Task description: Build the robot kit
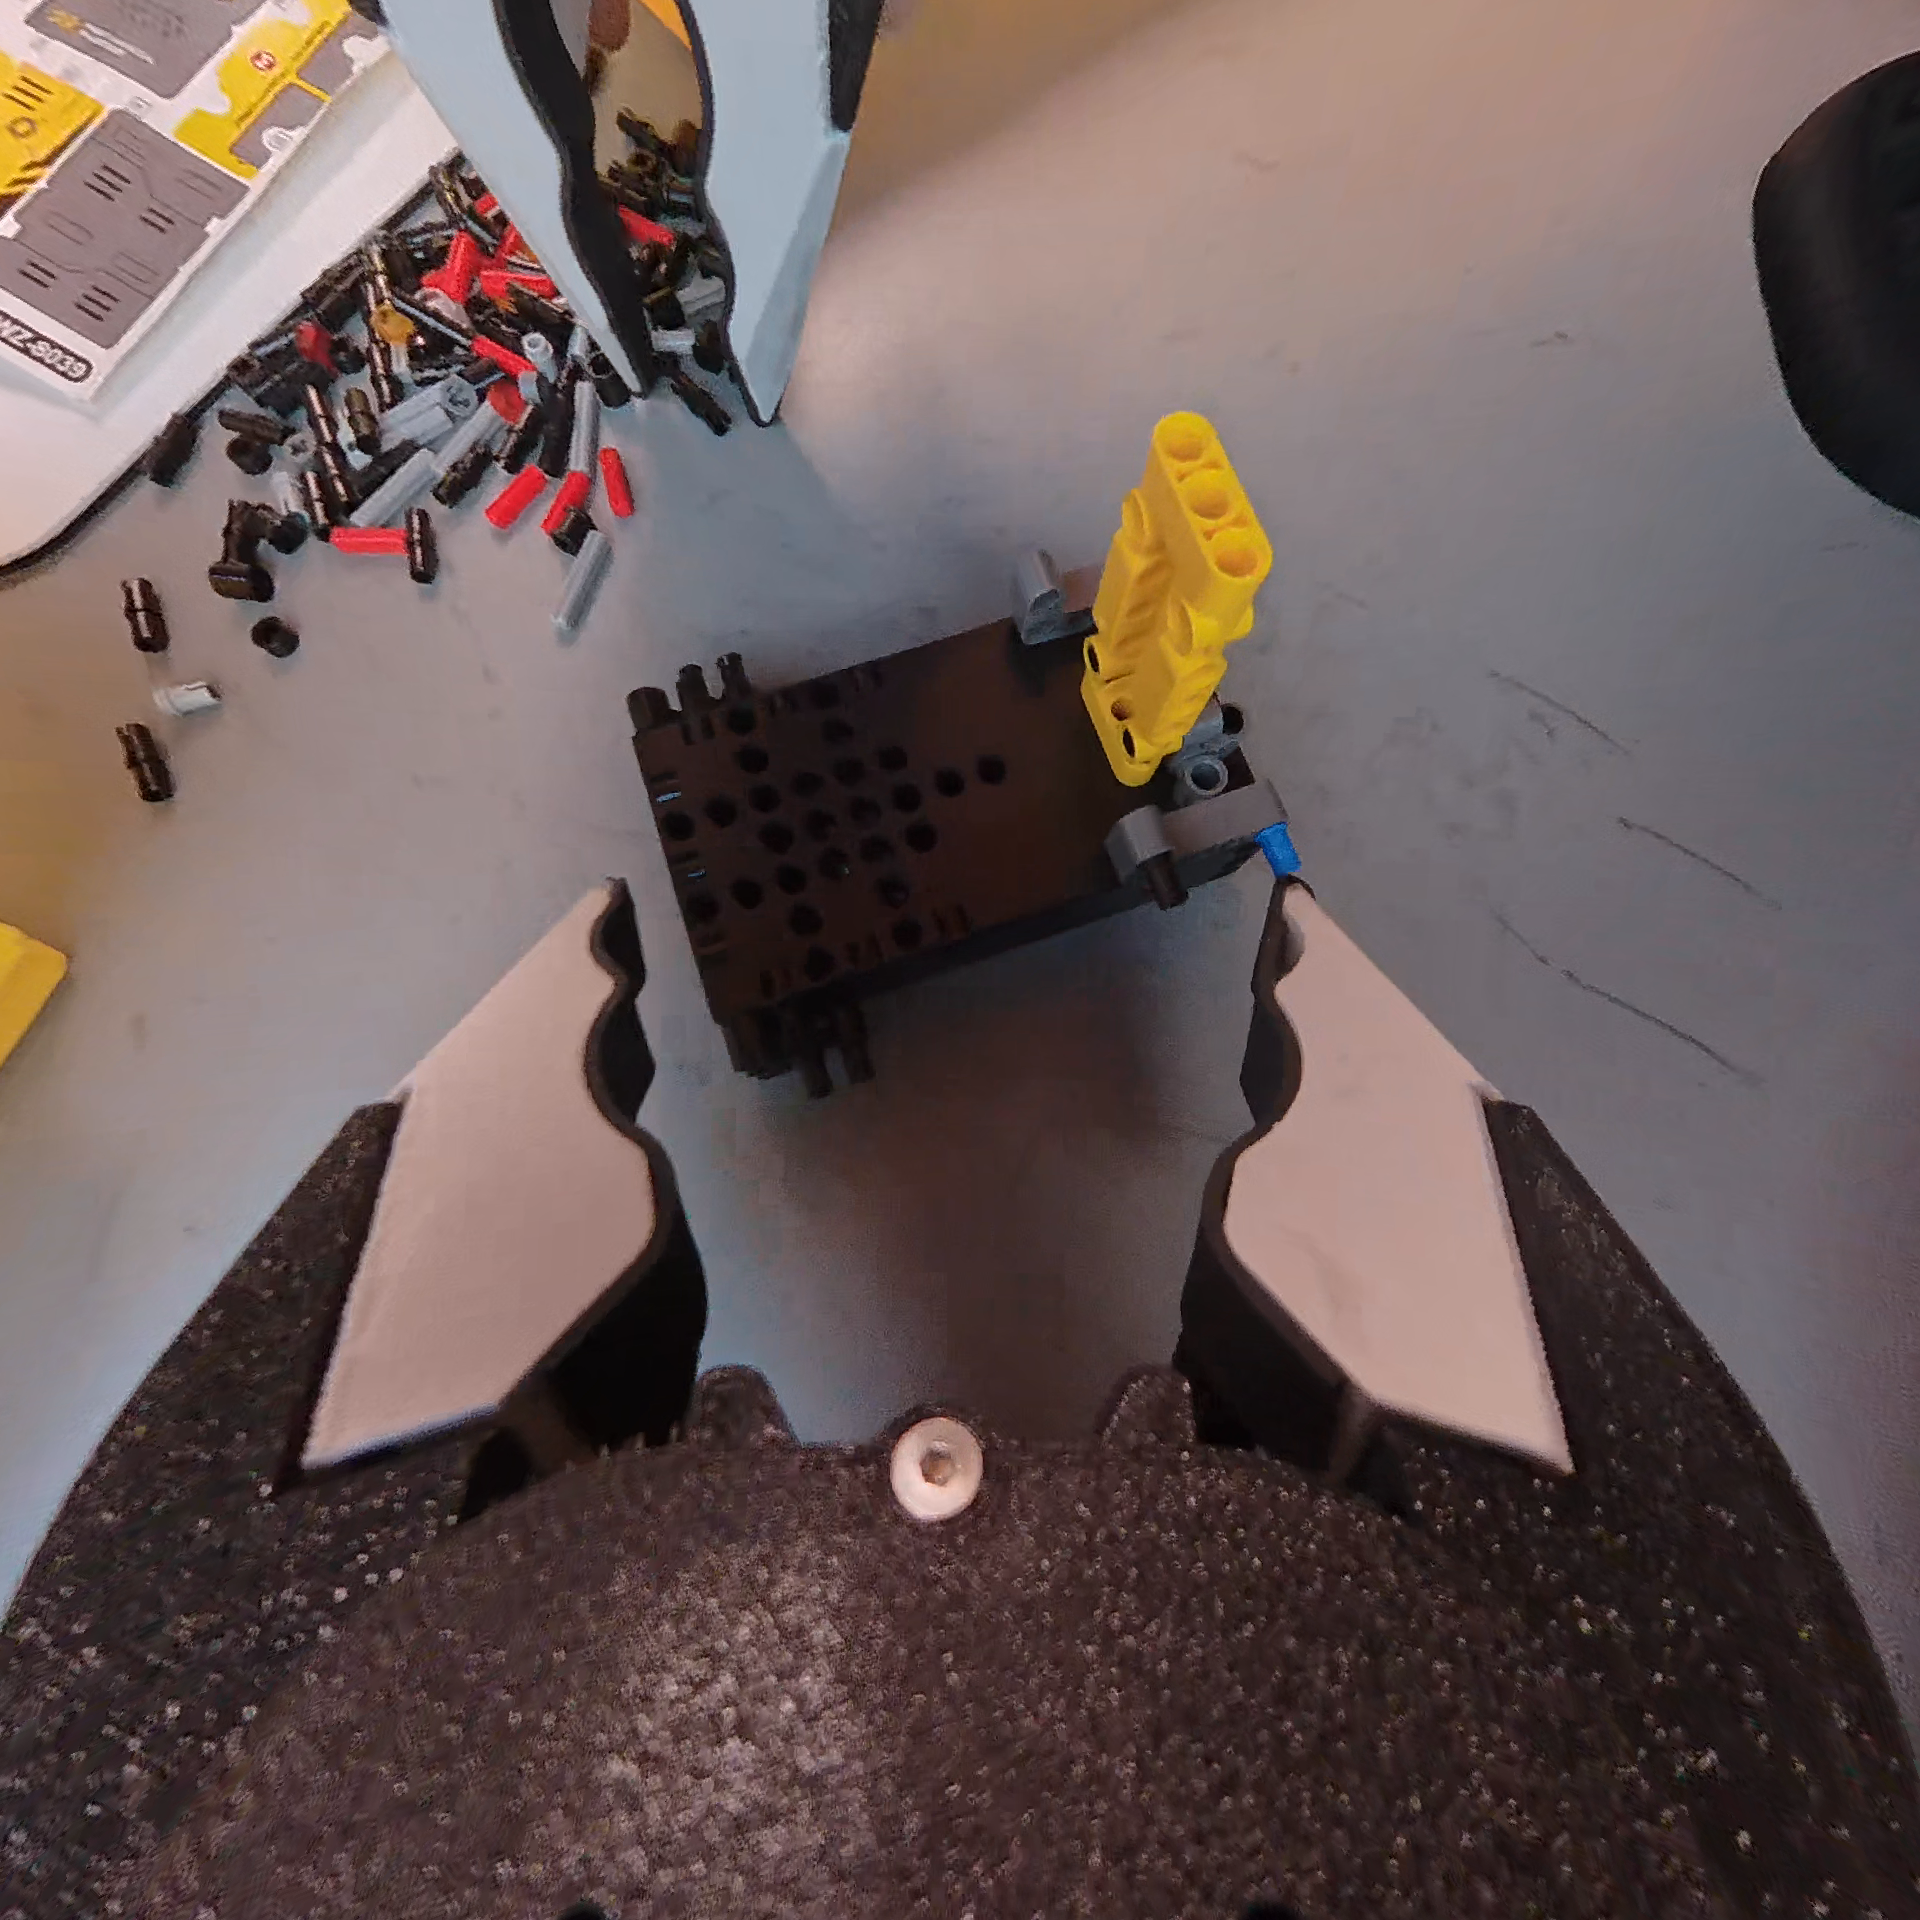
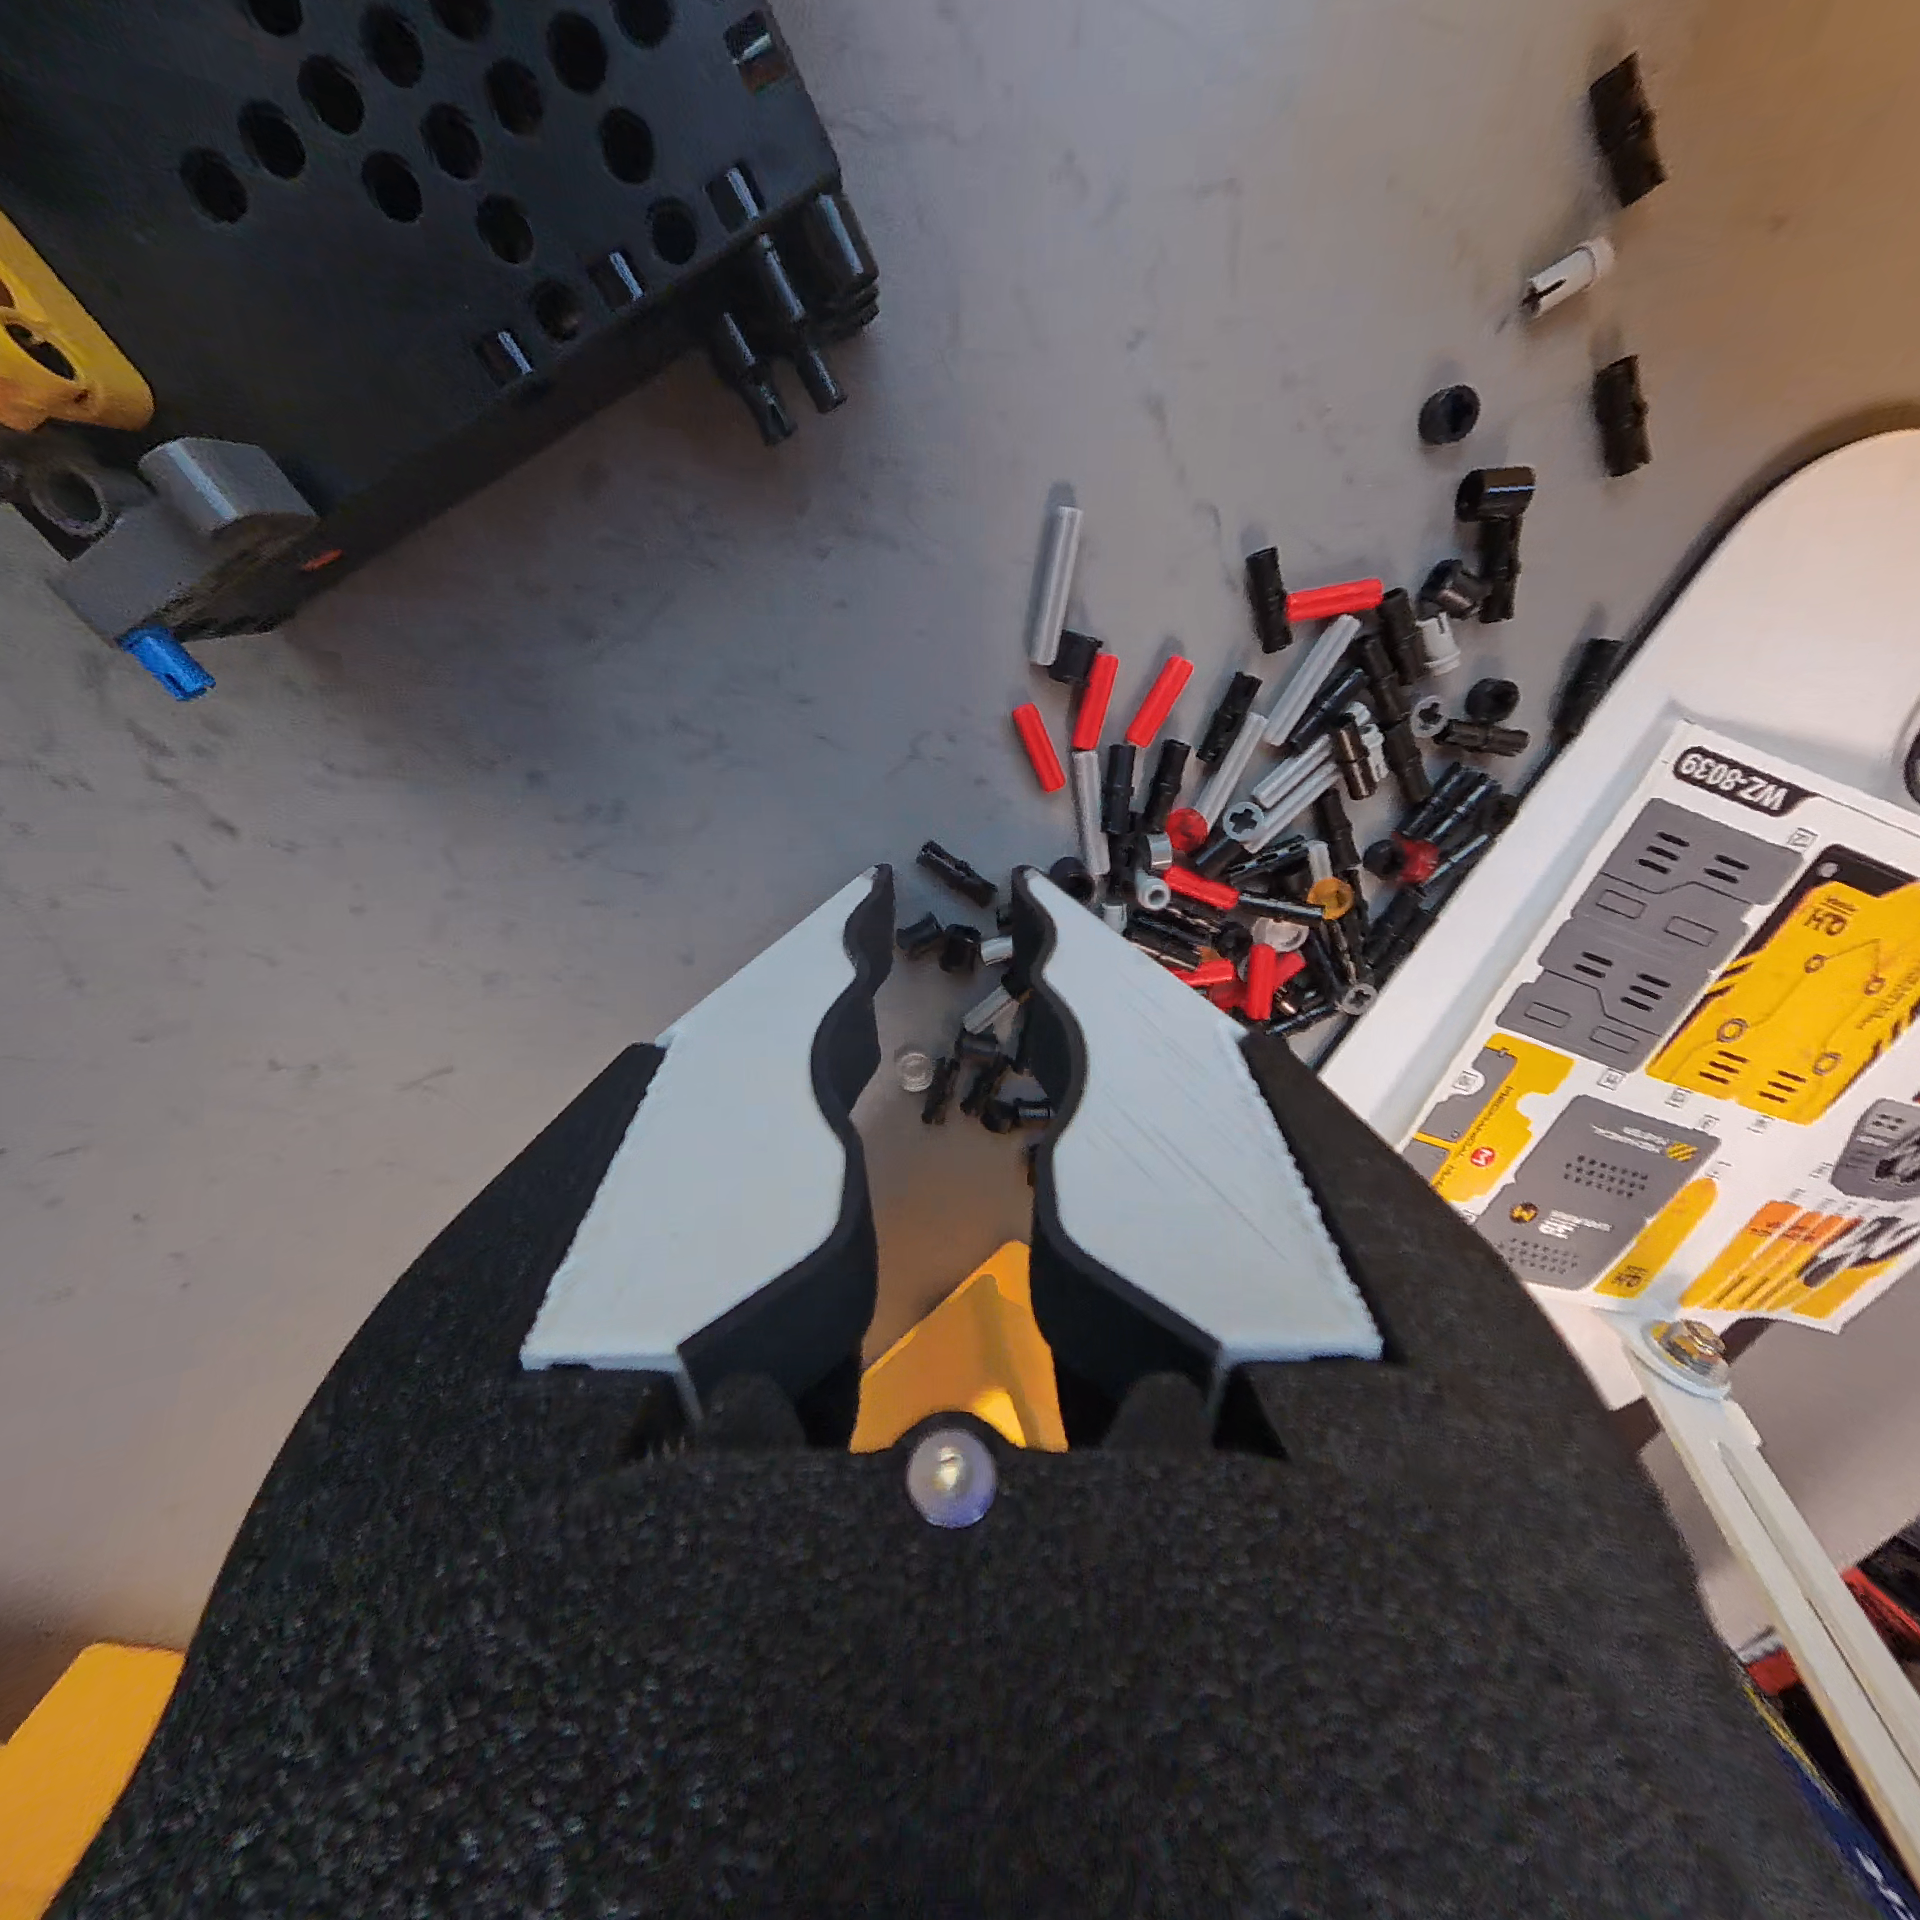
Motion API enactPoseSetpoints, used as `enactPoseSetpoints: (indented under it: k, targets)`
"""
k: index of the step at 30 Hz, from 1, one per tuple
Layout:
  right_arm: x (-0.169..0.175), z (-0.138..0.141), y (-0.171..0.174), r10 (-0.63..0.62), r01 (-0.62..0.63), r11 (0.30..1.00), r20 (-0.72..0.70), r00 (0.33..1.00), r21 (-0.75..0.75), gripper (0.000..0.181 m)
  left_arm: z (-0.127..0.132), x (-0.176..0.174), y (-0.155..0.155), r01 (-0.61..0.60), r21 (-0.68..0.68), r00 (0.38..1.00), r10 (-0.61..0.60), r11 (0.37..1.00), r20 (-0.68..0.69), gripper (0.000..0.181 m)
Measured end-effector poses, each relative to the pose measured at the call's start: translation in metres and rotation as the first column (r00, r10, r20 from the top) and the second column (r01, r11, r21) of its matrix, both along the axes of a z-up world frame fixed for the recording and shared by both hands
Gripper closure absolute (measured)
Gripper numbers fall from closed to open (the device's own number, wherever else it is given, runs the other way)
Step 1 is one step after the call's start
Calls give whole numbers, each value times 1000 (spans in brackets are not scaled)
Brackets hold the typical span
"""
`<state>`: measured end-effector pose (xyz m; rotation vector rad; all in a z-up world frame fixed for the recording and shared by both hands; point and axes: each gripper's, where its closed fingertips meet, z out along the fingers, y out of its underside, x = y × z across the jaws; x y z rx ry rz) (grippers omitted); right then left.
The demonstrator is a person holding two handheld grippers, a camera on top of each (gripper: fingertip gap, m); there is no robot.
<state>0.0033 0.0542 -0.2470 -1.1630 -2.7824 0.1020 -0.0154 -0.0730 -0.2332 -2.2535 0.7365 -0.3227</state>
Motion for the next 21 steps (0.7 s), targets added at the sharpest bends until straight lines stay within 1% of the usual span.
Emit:
enactPoseSetpoints:
  k: [2, 4, 6, 7, 9, 10, 13, 14, 16, 18, 20, 21]
  targets:
    - [0, 0, 0, -10, 10, 1000, 0, 1000, -8, 159, -6, 2, -2, 40, -29, 999, -40, 999, -12, 72]
    - [1, 0, -1, -12, 12, 1000, 0, 1000, -23, 162, -9, 2, -3, 80, -42, 997, -80, 996, -20, 83]
    - [3, -1, -3, -21, 21, 999, 11, 1000, -45, 168, -8, 2, -6, 159, -42, 987, -159, 986, -5, 101]
    - [4, -1, -4, -25, 27, 998, 21, 999, -60, 171, -7, 2, -8, 205, -42, 979, -205, 978, 11, 106]
    - [6, -2, -7, -28, 31, 996, 28, 999, -78, 177, -10, -3, -6, 254, -49, 967, -254, 966, 17, 104]
    - [6, -1, -7, -28, 30, 997, 22, 999, -75, 177, -13, -7, -3, 270, -54, 963, -270, 961, 7, 109]
    - [6, -1, -6, -36, 36, 998, 0, 999, -53, 177, -9, -11, -1, 337, -39, 941, -336, 941, 31, 121]
    - [7, -1, -7, -39, 39, 998, -6, 999, -45, 177, -9, -14, 2, 340, -28, 940, -340, 940, 24, 121]
    - [7, -1, -7, -37, 36, 999, -27, 999, -34, 177, -8, -19, 9, 337, -12, 941, -337, 941, 13, 130]
    - [7, -1, -8, -43, 42, 999, -49, 998, -33, 177, -7, -28, 17, 317, 1, 948, -317, 949, -9, 132]
    - [11, 0, -15, -49, 45, 997, -61, 997, -60, 177, -4, -42, 32, 252, 34, 967, -250, 967, -51, 132]
    - [14, 1, -18, -48, 44, 997, -77, 996, -64, 177, -1, -52, 42, 189, 63, 980, -184, 980, -73, 131]
